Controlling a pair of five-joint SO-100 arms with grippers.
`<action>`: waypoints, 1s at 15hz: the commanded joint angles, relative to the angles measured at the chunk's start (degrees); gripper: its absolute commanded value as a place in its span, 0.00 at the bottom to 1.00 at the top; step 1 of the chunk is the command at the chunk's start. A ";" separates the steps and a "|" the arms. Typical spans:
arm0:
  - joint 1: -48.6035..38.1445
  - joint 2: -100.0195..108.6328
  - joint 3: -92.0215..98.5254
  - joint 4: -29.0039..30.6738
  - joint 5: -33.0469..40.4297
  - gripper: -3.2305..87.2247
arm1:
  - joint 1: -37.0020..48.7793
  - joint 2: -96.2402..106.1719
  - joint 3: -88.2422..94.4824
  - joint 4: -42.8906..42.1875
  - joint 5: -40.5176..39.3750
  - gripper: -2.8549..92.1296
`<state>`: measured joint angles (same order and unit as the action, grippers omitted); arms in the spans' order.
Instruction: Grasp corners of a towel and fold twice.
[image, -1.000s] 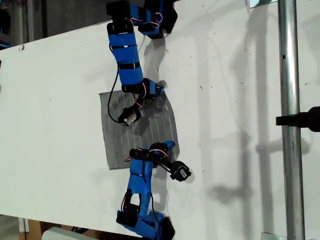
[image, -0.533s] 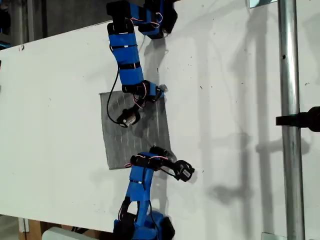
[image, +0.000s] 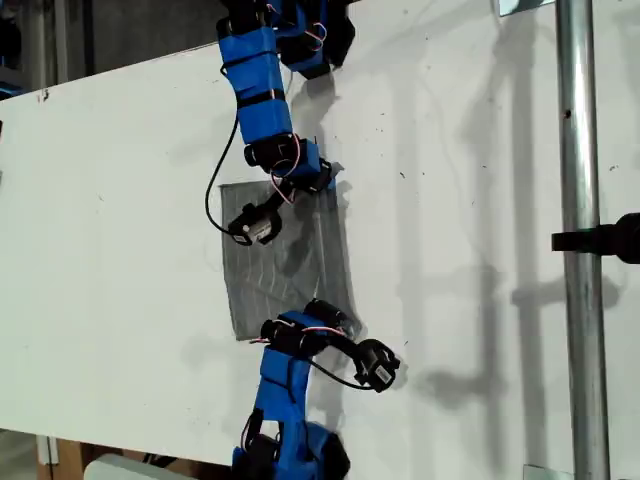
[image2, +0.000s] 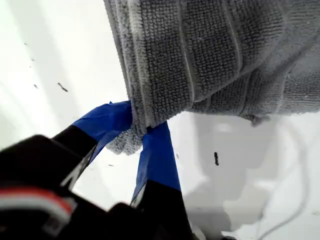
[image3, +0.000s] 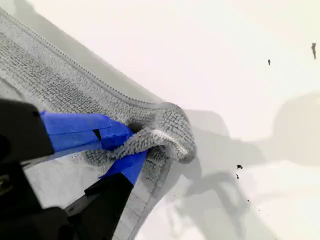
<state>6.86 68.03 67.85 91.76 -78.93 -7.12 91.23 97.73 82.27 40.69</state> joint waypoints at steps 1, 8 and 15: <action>3.96 7.29 -3.34 3.16 -0.88 0.01 | -5.27 3.78 -7.56 5.45 2.64 0.03; -10.55 15.21 5.54 2.72 7.65 0.01 | 12.48 0.53 -7.82 -0.09 -4.48 0.03; -40.87 8.79 -1.49 2.20 30.67 0.01 | 38.23 -9.58 -17.67 -8.00 -23.64 0.03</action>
<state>-29.00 76.82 71.98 93.69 -50.98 27.16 80.86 84.64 75.06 19.60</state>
